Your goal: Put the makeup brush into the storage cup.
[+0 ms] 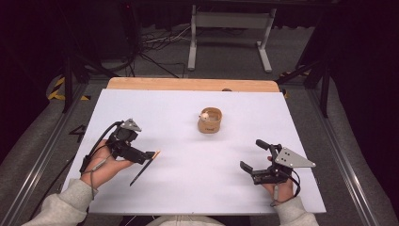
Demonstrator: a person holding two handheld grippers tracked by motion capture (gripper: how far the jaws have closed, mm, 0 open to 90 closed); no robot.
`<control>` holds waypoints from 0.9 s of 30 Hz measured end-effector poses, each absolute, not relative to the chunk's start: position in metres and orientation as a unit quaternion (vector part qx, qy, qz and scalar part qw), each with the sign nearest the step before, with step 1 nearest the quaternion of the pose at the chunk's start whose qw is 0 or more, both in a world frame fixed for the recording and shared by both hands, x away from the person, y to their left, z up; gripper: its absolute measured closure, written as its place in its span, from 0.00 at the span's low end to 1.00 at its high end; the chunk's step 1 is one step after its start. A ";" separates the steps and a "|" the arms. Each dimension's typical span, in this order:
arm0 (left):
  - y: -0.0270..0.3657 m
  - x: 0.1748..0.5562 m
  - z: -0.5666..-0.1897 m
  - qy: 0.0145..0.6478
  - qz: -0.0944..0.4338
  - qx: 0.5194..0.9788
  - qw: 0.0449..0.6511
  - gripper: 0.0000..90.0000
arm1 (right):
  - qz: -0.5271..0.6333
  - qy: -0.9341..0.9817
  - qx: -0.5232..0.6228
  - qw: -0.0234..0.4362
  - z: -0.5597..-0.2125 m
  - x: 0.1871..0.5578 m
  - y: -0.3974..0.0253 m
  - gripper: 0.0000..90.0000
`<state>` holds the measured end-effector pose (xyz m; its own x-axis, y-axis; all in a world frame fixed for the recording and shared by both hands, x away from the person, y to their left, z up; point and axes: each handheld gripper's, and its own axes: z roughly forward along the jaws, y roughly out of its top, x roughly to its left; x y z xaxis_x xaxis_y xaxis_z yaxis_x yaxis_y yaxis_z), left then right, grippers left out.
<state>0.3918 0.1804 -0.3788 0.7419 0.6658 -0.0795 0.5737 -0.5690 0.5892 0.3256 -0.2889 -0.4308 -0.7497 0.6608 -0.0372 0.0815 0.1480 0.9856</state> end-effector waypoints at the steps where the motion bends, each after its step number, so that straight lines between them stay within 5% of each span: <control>1: 0.181 0.393 -0.379 0.352 0.077 0.882 0.302 0.05 | 0.600 0.718 0.258 0.241 -0.431 0.326 -0.289 0.03; 27: 0.169 0.402 -0.398 0.347 0.049 0.915 0.198 0.07 | 0.604 0.714 0.263 0.238 -0.430 0.326 -0.290 0.03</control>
